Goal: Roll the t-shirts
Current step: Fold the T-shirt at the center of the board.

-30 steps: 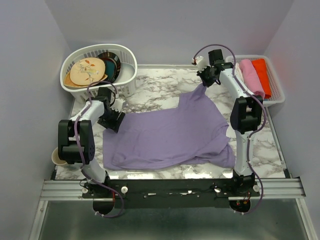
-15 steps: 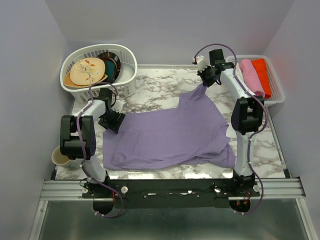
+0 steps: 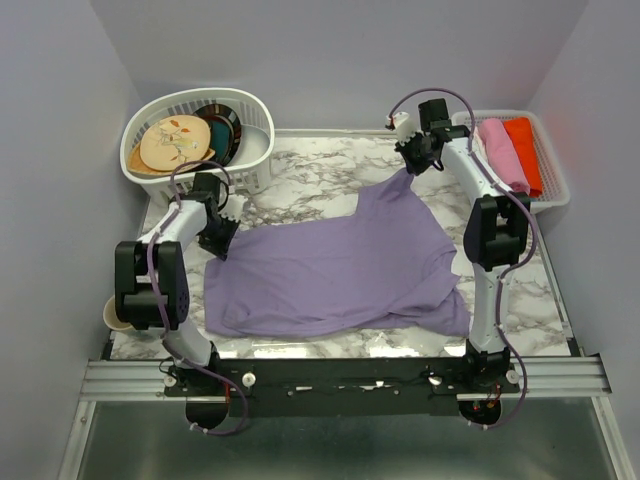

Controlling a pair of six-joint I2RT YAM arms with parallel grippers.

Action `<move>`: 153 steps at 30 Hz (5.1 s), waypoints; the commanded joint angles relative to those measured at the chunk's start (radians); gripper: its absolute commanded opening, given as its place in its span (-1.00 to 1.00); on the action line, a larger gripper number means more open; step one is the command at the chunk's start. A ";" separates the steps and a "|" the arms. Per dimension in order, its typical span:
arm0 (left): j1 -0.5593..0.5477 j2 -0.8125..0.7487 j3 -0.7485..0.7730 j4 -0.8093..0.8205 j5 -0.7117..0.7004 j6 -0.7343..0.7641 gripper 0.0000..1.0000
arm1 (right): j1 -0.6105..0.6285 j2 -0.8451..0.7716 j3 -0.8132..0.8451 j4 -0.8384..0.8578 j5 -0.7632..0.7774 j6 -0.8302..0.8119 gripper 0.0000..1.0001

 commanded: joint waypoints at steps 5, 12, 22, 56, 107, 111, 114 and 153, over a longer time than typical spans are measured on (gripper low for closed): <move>-0.205 -0.194 -0.036 -0.029 -0.088 0.056 -0.93 | -0.003 -0.033 0.005 0.007 -0.013 0.017 -0.99; -0.438 -0.254 -0.072 -0.184 0.161 0.102 -0.18 | -0.005 -0.082 -0.039 0.007 -0.010 0.007 -0.99; -0.247 -0.214 0.105 -0.108 0.207 -0.044 0.97 | -0.003 -0.131 -0.093 0.008 -0.006 0.010 -0.99; -0.526 -0.107 0.005 -0.079 0.083 0.048 -0.12 | -0.003 -0.156 -0.125 0.015 0.010 -0.001 -0.99; -0.023 0.033 0.297 0.043 -0.217 0.074 -1.00 | -0.067 -0.124 -0.122 0.081 0.137 -0.058 -0.99; -0.014 0.021 0.268 0.053 -0.251 0.079 -1.00 | -0.069 -0.109 -0.128 0.097 0.120 -0.053 -0.99; 0.017 0.002 0.258 0.073 -0.260 0.085 -1.00 | -0.068 -0.092 -0.107 0.104 0.120 -0.050 -0.99; 0.097 -0.245 -0.068 0.052 -0.045 0.389 -1.00 | -0.075 -0.720 -0.956 0.078 -0.009 -0.131 -0.99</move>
